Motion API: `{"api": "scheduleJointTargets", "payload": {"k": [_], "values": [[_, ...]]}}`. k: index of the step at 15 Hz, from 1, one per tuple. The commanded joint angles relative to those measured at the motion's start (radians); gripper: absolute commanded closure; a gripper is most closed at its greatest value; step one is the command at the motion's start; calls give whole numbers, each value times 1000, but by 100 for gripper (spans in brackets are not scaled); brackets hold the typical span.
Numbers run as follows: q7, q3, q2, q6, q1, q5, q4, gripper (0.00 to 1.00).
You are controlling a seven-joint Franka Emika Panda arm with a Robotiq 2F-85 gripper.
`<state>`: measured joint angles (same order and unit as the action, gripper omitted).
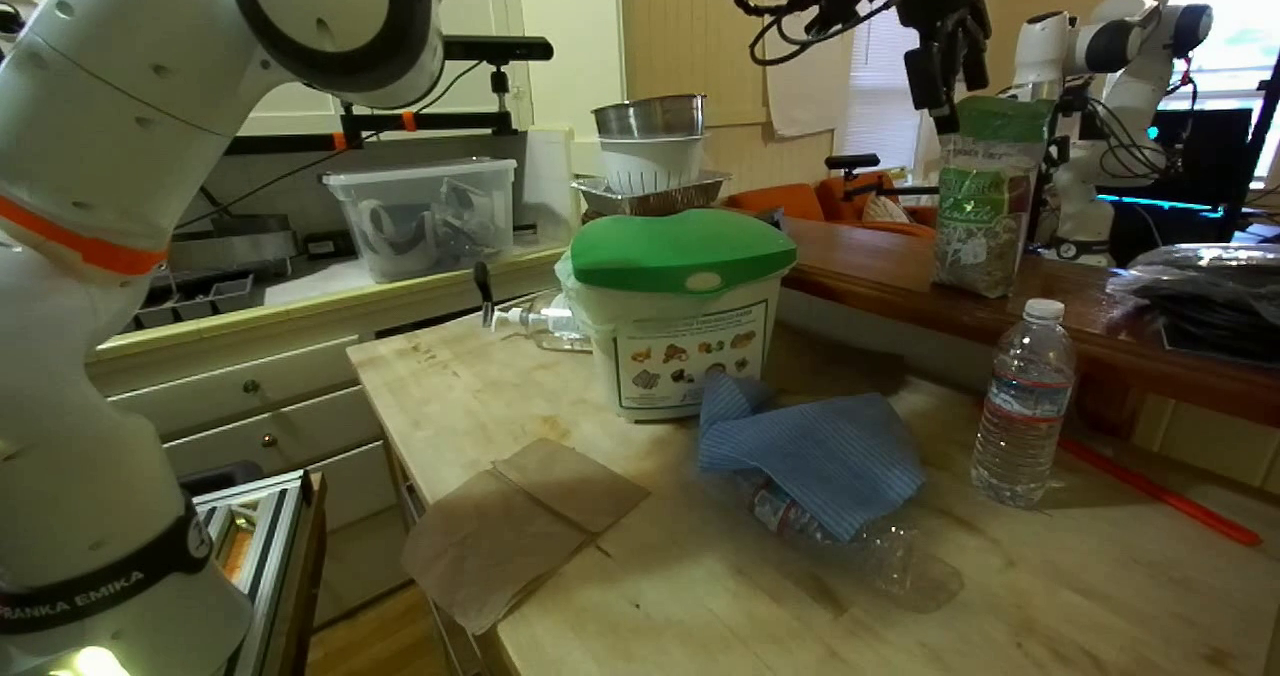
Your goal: Move the green bag to the right
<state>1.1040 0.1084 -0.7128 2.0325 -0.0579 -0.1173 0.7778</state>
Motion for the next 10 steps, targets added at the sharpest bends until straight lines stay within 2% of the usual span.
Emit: {"api": "scheduleJointTargets", "payload": {"k": [1, 2, 10], "values": [[15, -16, -71, -52, -21, -32, -95, 25], [7, -22, -79, -61, -26, -41, -100, 26], [0, -38, -105, -103, -43, -65, -122, 89]]}}
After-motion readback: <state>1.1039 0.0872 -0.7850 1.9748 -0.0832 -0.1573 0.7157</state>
